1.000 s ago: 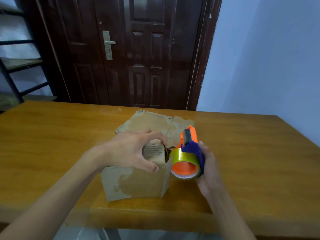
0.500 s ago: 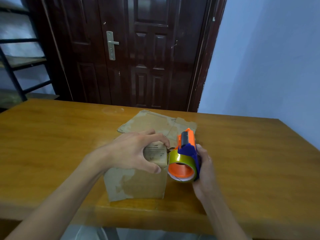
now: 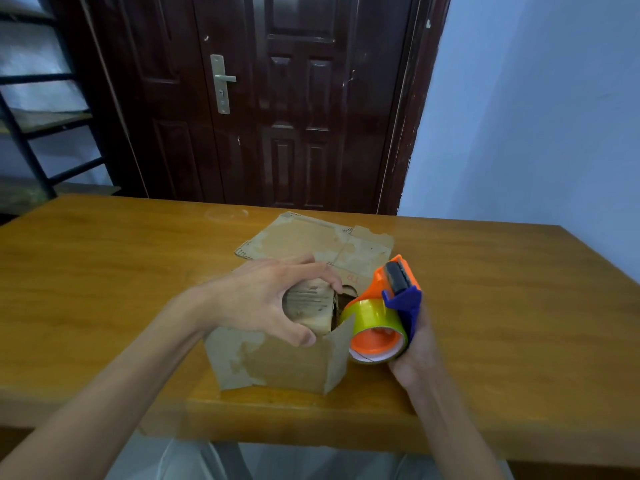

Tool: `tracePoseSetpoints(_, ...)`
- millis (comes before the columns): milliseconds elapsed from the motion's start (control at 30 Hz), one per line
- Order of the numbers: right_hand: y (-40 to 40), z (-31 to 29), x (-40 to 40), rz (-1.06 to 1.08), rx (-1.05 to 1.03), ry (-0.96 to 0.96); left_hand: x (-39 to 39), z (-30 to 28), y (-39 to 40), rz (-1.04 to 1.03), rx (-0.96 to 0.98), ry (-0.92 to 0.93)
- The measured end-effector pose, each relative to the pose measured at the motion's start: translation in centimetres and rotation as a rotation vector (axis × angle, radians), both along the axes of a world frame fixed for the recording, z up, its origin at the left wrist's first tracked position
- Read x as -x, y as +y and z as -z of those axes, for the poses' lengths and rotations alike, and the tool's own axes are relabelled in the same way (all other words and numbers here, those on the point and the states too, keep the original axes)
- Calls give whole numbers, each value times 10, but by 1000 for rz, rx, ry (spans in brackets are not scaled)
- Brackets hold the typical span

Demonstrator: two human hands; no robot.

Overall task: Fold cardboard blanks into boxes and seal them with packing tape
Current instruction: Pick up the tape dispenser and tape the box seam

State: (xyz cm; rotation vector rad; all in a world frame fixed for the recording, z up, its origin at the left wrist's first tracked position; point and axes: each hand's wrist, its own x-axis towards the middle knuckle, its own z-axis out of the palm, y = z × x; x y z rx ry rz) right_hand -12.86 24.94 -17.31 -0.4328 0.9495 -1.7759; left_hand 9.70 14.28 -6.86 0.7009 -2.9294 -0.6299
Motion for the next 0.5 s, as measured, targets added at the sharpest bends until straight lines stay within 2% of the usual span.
tracePoseSetpoints(200,8,-4,1,-130,48,38,3,-1,-4,6,12,-19)
tracePoseSetpoints(367,20,-1,18,58,40,54,1,1,-3,11,6,-5)
tracePoseSetpoints(500,33,10,17,95,36,88,3,1,-4,-2,13,1)
